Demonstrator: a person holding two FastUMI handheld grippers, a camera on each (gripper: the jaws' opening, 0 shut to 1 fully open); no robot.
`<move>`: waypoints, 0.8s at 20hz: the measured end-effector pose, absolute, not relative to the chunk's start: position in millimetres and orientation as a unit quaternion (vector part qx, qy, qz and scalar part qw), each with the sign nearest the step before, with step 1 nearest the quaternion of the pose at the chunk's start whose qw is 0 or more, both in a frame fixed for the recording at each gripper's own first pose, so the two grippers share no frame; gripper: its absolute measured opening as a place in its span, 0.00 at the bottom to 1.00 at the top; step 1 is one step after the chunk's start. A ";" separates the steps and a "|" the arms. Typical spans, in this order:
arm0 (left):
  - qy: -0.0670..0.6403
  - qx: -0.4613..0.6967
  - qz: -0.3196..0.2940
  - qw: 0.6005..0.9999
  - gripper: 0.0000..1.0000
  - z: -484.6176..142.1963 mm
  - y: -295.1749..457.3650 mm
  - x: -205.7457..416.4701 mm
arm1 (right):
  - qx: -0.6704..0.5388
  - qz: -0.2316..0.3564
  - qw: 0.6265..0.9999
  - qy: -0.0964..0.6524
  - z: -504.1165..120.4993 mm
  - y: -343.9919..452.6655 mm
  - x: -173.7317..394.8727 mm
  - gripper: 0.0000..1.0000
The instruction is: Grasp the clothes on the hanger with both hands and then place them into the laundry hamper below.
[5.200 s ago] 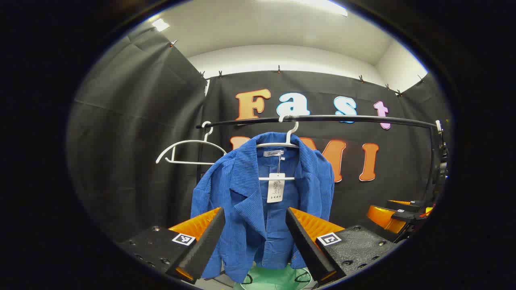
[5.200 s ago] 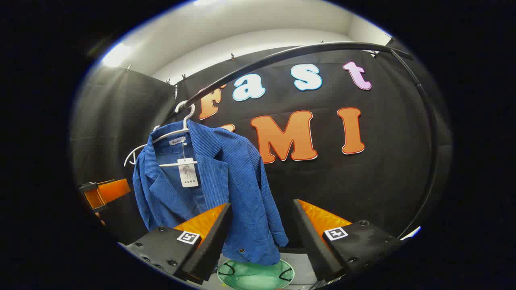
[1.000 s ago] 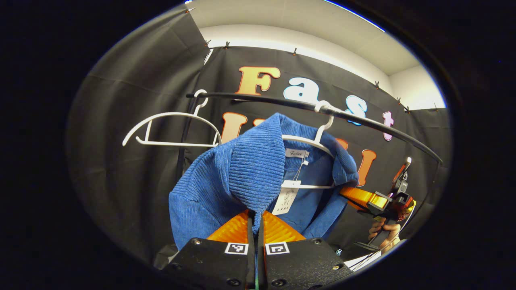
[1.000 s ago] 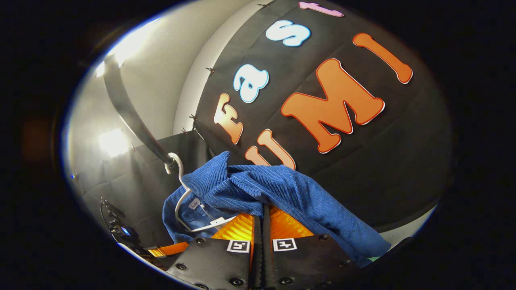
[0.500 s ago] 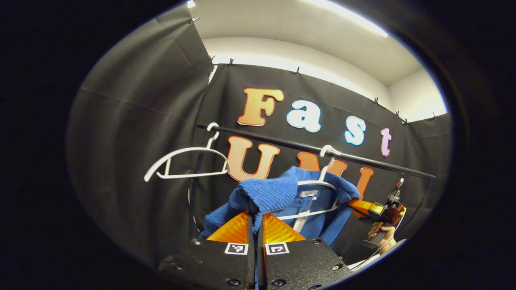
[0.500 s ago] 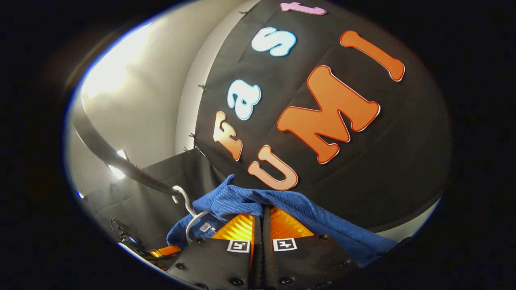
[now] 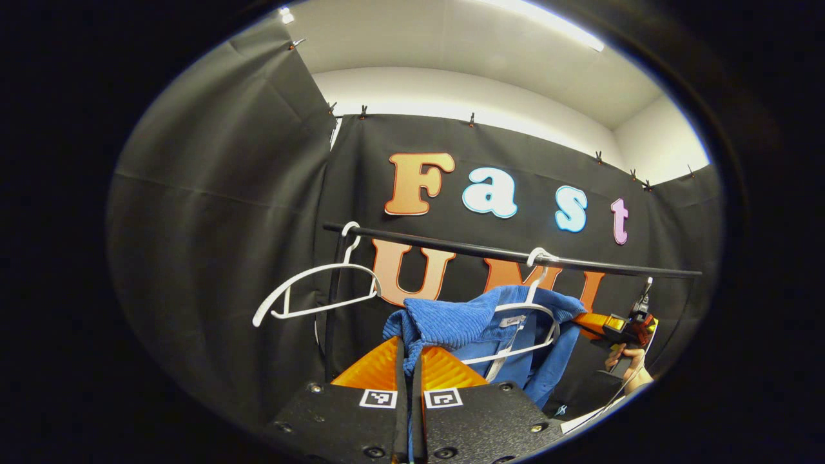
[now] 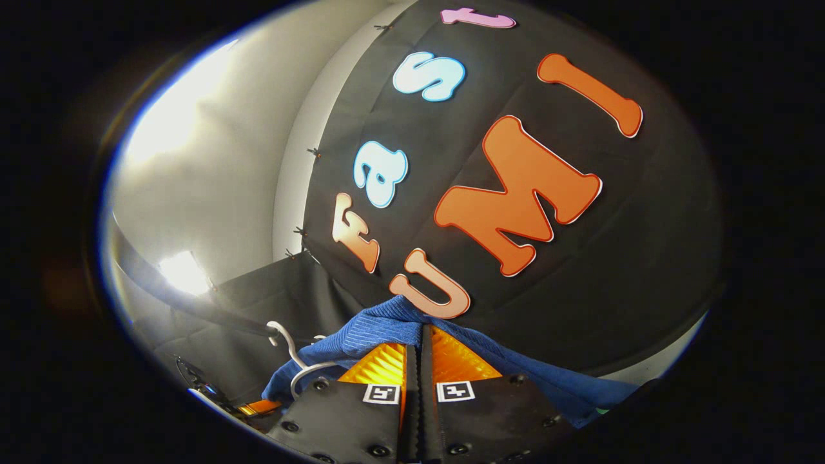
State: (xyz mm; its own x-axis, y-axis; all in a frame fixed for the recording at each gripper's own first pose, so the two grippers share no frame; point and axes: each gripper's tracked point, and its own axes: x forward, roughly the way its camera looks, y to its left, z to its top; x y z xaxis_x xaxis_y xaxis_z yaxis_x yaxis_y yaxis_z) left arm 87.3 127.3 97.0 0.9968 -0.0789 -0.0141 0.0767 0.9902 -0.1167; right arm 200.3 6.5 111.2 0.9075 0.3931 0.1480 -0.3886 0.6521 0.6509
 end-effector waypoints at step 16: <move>0.017 -0.075 -0.070 0.995 0.02 96.6 147.6 128.3 | 0.367 0.186 0.909 0.072 55.9 -0.8 251.7 0.07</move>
